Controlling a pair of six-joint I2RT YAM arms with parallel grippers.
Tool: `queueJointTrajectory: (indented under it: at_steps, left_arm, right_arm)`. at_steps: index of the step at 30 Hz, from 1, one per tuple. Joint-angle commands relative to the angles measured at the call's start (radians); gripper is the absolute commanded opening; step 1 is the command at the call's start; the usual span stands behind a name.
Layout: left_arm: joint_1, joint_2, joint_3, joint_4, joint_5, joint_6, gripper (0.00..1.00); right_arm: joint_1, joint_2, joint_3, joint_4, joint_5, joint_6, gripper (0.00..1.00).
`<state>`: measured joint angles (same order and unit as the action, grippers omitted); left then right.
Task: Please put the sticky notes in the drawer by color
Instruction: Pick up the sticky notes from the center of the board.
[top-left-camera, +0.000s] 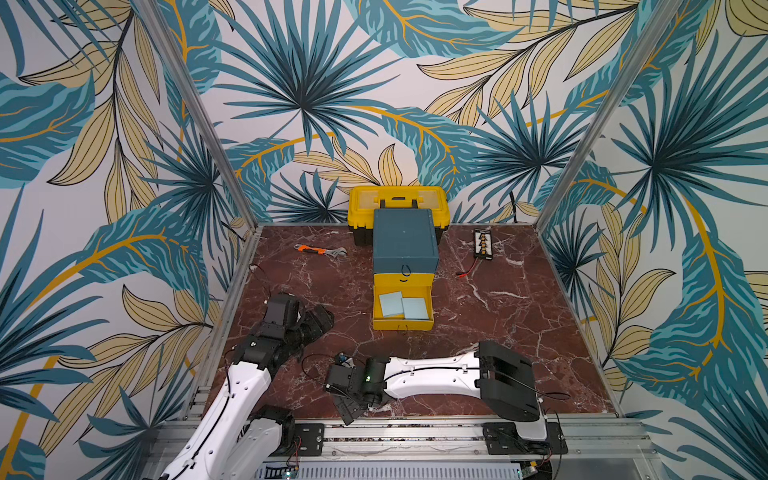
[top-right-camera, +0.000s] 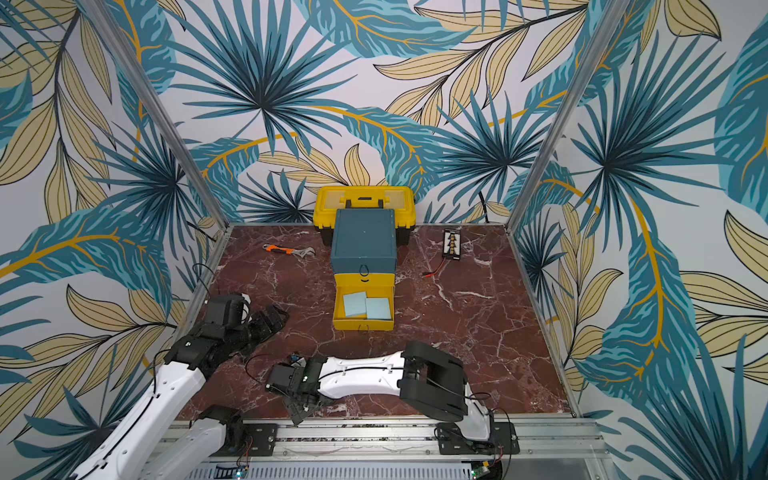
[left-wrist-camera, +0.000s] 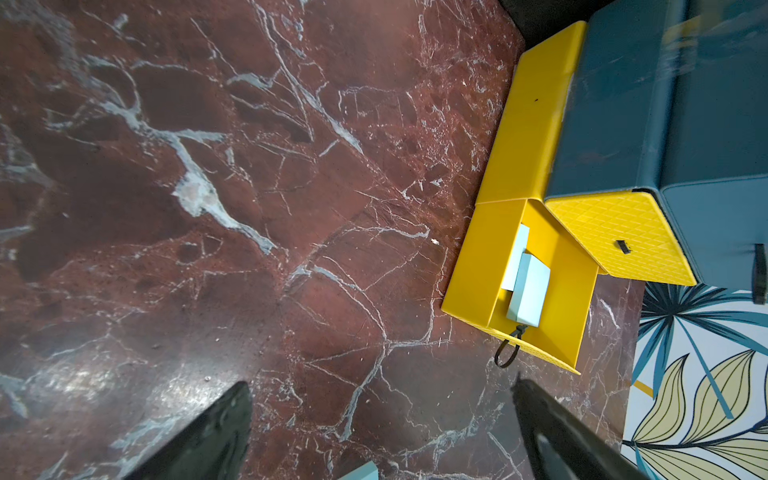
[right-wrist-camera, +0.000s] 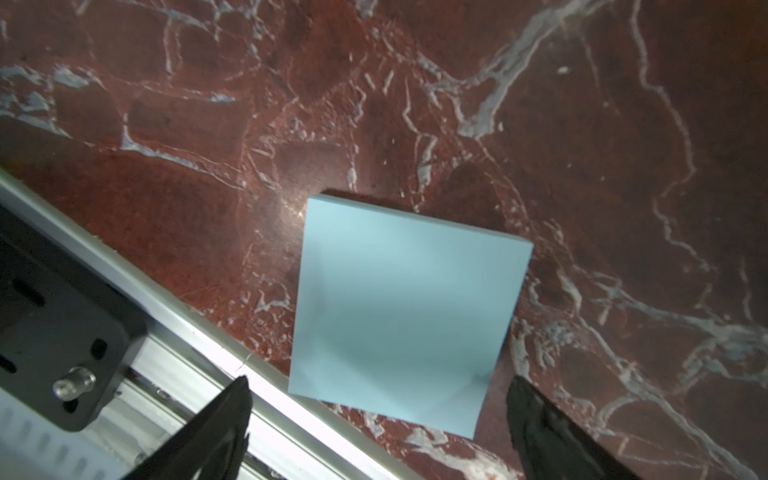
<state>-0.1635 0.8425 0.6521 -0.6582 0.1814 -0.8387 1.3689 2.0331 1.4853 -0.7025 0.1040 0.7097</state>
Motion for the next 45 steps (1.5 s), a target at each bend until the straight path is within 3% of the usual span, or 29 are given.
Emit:
queueJointTrajectory:
  at_steps: [1, 36, 45]
  left_arm:
    - [0.009, -0.004, -0.015, 0.009, 0.009, -0.002, 1.00]
    - [0.011, -0.034, -0.011, 0.008, 0.007, 0.010, 1.00]
    - [0.012, -0.036, -0.009, 0.005, 0.004, 0.007, 1.00]
  right_arm:
    - [0.005, 0.025, 0.015, -0.010, 0.003, -0.004, 0.96]
    - [-0.009, 0.157, 0.133, -0.127, 0.095, 0.072, 0.95]
    - [-0.010, 0.174, 0.130, -0.127, 0.079, 0.086, 0.81]
